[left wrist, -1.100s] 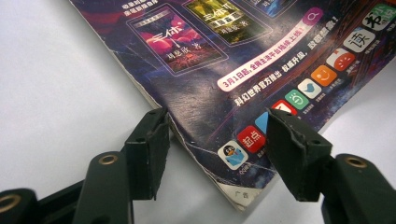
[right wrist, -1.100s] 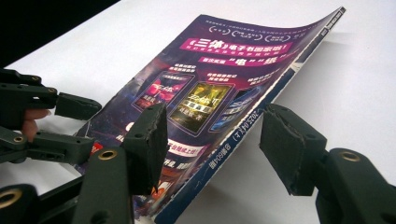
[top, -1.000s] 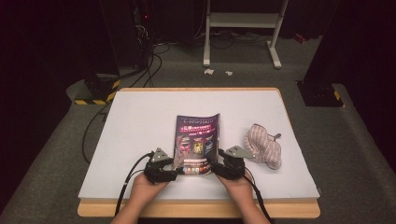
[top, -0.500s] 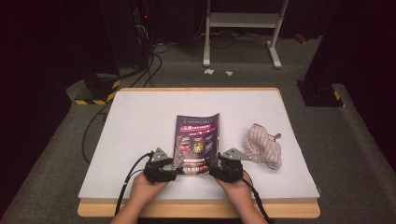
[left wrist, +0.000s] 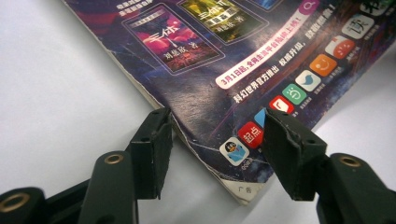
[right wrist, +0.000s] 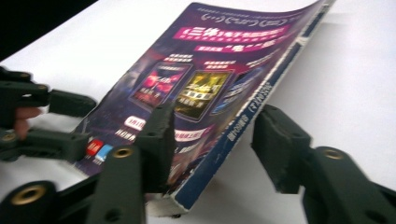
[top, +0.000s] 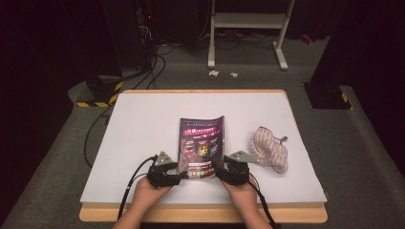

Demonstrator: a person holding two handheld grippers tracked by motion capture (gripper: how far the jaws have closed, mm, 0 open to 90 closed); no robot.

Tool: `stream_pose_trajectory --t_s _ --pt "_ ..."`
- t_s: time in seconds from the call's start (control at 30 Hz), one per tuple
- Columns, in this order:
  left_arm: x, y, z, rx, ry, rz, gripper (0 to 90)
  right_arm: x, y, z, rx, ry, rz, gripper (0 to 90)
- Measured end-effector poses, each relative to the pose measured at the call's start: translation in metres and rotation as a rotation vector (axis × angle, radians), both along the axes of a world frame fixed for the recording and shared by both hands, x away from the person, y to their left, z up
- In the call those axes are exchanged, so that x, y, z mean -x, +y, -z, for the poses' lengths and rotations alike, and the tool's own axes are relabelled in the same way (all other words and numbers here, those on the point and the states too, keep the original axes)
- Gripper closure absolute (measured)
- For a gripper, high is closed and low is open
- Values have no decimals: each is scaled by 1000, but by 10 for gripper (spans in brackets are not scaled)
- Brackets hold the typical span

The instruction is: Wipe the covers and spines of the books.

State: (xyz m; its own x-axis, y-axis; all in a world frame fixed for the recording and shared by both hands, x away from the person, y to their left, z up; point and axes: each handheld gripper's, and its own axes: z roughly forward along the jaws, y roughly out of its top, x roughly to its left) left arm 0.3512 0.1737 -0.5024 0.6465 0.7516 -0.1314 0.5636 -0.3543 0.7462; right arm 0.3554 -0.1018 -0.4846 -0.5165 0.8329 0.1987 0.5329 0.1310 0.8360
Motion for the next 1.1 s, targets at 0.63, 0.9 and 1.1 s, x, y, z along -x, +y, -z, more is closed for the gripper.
stream_pose_trajectory --t_s 0.63,0.9,1.1 --pt "-3 20 -10 19 -14 -21 435 -32 -18 -2 25 14 73 813" --pt "-5 29 -12 29 -28 -48 437 -36 -16 -12 16 -33 64 841" --pt "-6 40 -16 50 -39 -73 436 -35 -12 -25 7 -85 45 844"
